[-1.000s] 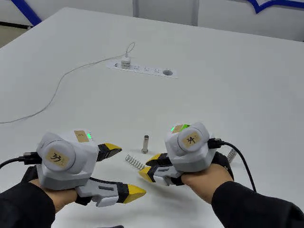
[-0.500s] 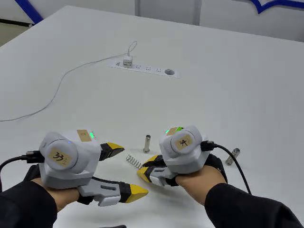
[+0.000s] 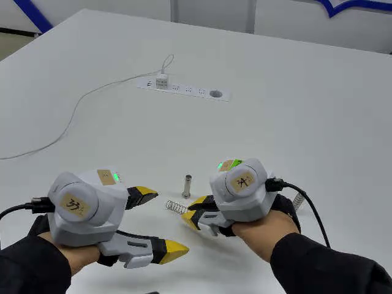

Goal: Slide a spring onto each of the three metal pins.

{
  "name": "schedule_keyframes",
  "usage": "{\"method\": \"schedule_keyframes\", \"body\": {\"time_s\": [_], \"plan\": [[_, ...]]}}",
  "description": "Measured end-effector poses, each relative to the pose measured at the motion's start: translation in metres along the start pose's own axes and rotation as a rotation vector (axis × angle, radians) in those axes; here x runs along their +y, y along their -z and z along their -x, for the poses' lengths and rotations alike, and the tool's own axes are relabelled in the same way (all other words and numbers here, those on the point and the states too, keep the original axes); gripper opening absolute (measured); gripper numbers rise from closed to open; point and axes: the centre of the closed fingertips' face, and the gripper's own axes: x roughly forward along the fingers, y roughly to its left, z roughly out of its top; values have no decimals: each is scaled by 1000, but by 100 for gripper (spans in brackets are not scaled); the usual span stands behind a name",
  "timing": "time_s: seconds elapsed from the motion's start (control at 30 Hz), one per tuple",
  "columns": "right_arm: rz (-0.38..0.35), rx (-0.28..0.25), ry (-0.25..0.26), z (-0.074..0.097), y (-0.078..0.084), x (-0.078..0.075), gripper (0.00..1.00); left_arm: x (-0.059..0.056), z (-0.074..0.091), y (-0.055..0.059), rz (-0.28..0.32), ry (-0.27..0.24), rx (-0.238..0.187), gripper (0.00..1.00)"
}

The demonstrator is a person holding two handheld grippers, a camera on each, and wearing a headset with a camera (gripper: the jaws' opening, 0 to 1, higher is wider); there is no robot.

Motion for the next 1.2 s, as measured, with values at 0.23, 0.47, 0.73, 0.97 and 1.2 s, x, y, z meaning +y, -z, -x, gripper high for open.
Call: {"method": "schedule_keyframes", "body": {"time_s": [0.23, 0.47, 0.73, 0.97, 1.2], "plan": [[18, -11, 11, 9, -10, -5, 12, 0, 0, 1, -2, -3, 3, 71], [23, -13, 5, 16, -17, -6, 12, 0, 0, 1, -3, -3, 4, 71], [13, -13, 2, 18, -19, -6, 12, 1, 0, 0, -3, -2, 1, 71], [-7, -17, -12, 25, -27, -6, 12, 1, 1, -1, -2, -1, -5, 71], [-12, -23, -18, 41, -47, -12, 12, 1, 1, -3, -1, -2, -16, 71]]}}
